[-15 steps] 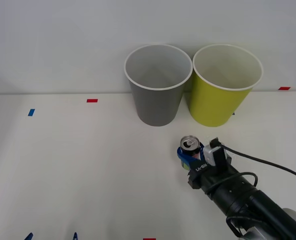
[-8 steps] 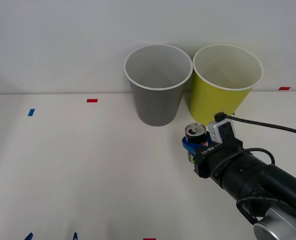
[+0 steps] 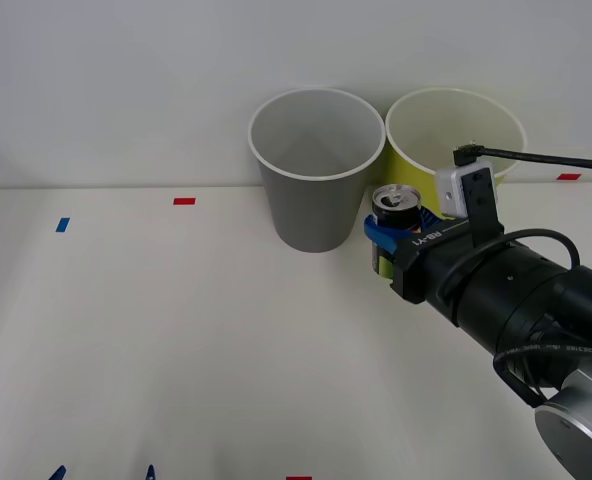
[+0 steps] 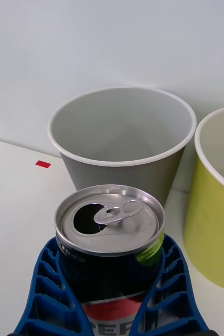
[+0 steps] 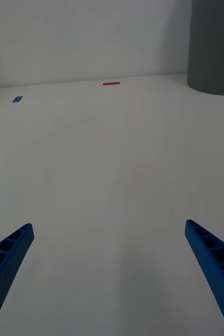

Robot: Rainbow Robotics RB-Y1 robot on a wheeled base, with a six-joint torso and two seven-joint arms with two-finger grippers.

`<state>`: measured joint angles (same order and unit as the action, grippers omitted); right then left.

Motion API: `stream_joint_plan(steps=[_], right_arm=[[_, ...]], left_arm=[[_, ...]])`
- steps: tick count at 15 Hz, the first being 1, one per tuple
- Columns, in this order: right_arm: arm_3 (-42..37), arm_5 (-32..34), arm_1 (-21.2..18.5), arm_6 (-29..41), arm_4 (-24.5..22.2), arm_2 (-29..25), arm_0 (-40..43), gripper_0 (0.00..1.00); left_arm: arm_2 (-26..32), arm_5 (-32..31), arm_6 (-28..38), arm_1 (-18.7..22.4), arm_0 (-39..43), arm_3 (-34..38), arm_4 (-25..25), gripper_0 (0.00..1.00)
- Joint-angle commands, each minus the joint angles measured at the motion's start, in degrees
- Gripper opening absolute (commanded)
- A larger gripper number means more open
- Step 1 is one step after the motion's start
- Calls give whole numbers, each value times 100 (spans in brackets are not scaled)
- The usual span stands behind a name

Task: Put cans in the gray bin and PET bottles in the light green bin.

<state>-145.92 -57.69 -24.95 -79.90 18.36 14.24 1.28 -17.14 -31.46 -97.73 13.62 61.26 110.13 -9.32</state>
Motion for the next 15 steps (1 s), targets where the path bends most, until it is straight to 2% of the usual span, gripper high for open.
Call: stream_joint_plan(steps=[1, 3, 8, 10, 12, 15], right_arm=[[-165, -796, 236, -78, 757, -475, -629, 0], [-33, -875, 368, -122, 1056, -659, -1069, 0], [767, -831, 491, -157, 1030, -844, -2264, 0], [1188, -559, 667, -157, 995, -853, -2449, 0], [1865, 12, 869, -175, 968, -765, -2712, 0], [2621, 777, 1018, -193, 581, -554, -2993, 0]], left_arm=[[0, 0, 0, 0, 0, 0, 0, 100], [0, 0, 0, 0, 0, 0, 0, 100], [0, 0, 0, 0, 0, 0, 0, 100], [0, 0, 0, 0, 0, 0, 0, 100], [0, 0, 0, 0, 0, 0, 0, 100], [0, 0, 0, 0, 0, 0, 0, 100]])
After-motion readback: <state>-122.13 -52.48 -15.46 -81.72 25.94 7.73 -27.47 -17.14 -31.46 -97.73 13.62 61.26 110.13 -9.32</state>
